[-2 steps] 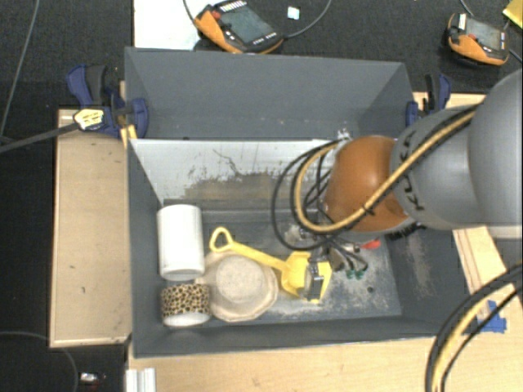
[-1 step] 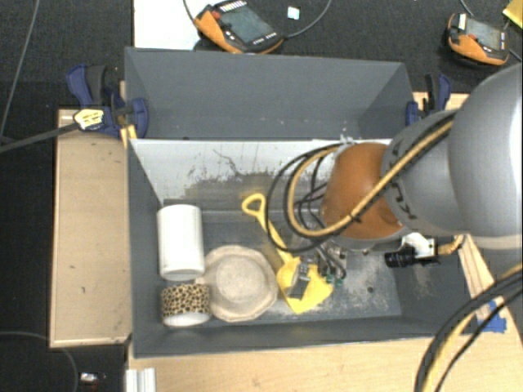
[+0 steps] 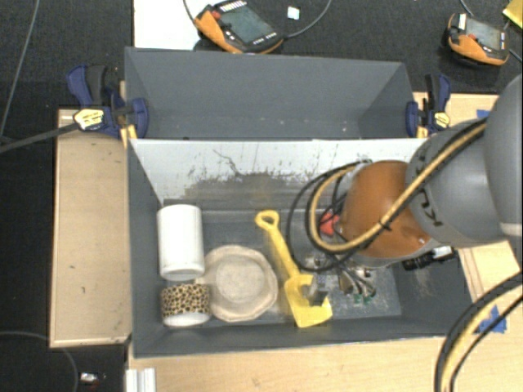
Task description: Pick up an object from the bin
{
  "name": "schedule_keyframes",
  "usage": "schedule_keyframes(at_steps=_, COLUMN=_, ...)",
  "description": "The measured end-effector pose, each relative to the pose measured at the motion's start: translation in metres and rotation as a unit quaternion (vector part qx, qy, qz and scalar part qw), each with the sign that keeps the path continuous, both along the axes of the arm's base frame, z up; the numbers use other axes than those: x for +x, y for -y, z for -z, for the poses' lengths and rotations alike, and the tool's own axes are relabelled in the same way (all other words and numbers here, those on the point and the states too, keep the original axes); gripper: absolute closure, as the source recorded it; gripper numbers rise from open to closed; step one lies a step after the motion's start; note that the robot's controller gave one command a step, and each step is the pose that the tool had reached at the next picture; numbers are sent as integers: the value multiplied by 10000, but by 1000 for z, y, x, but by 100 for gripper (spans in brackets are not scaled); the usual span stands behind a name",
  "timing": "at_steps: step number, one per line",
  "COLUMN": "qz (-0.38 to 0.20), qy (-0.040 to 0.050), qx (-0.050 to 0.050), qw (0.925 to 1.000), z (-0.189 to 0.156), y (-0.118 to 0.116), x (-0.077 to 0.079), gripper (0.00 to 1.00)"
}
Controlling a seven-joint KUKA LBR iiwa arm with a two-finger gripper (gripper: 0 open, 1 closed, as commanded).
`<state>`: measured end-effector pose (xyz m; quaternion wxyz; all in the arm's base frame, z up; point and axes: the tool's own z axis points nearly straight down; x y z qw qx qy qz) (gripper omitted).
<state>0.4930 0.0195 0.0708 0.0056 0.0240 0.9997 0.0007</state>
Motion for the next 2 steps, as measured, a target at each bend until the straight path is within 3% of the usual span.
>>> schedule_keyframes(at_steps=2, qz=1, qy=2, qx=3, qw=10000, z=-12, y=0, x=0, gripper=100)
